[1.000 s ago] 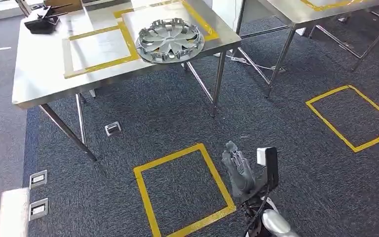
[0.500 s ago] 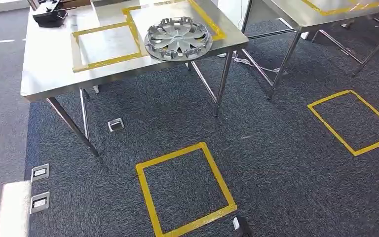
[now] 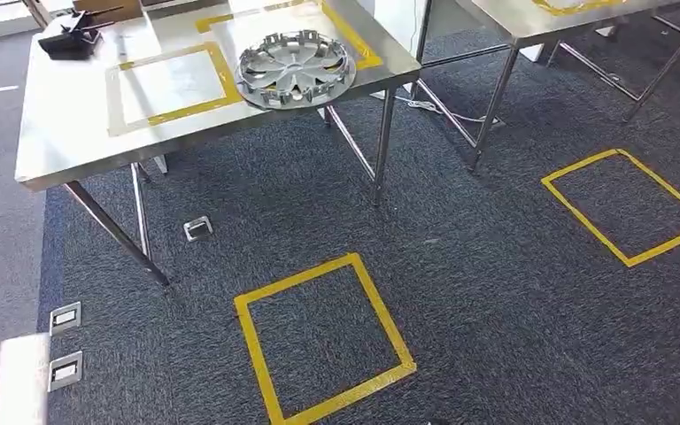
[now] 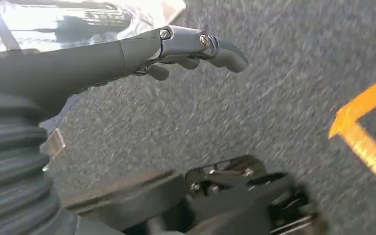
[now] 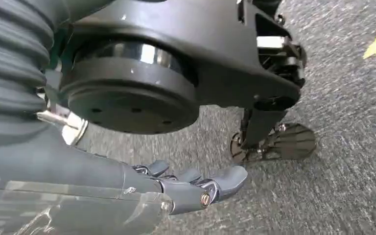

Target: Take the parts from the cabinet and place them on the table.

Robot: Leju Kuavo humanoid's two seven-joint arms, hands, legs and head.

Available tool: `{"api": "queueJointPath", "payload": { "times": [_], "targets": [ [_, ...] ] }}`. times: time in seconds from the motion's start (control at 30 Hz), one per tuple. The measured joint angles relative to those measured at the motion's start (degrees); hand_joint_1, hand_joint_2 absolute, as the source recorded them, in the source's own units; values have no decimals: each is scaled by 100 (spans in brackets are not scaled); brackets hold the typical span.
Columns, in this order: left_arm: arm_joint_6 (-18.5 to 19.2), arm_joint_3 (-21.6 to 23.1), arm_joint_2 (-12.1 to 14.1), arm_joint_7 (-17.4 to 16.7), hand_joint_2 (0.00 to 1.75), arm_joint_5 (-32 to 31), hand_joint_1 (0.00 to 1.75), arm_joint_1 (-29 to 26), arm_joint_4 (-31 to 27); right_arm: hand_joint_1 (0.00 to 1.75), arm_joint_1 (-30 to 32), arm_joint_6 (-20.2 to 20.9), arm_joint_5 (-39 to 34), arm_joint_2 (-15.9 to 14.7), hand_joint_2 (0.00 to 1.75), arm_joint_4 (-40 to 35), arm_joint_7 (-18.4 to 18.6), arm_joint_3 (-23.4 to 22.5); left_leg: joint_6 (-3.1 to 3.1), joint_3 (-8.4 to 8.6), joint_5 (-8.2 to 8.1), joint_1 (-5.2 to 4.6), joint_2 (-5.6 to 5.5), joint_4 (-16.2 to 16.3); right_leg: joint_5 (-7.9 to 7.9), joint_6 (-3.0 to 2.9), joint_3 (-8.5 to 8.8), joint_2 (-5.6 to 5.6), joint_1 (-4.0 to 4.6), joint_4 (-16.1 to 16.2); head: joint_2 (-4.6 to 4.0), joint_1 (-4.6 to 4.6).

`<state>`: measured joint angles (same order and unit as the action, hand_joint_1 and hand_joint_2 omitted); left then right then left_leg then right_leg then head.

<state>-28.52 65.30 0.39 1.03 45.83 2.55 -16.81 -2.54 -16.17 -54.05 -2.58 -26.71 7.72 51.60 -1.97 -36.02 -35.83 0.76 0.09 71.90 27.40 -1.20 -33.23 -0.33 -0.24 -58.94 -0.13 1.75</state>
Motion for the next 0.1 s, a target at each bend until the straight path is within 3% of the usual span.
{"api": "queueJointPath", "payload": {
  "times": [0.07, 0.1],
  "targets": [
    [94, -181, 11, -9, 0, -170, 0, -87, 15, 0, -16, 61, 200, 22, 175, 33, -43, -105, 59, 507, 469, -21, 0, -938, -2, 10, 2, 11, 4, -22, 0, -4],
    [151, -256, 22, -13, 0, -256, 0, -109, 28, 0, -28, 92, 302, 37, 175, 35, -57, -146, 90, 658, 466, -35, -4, -1265, -9, 31, -6, 7, 4, -26, 0, -7]
  ]
}}
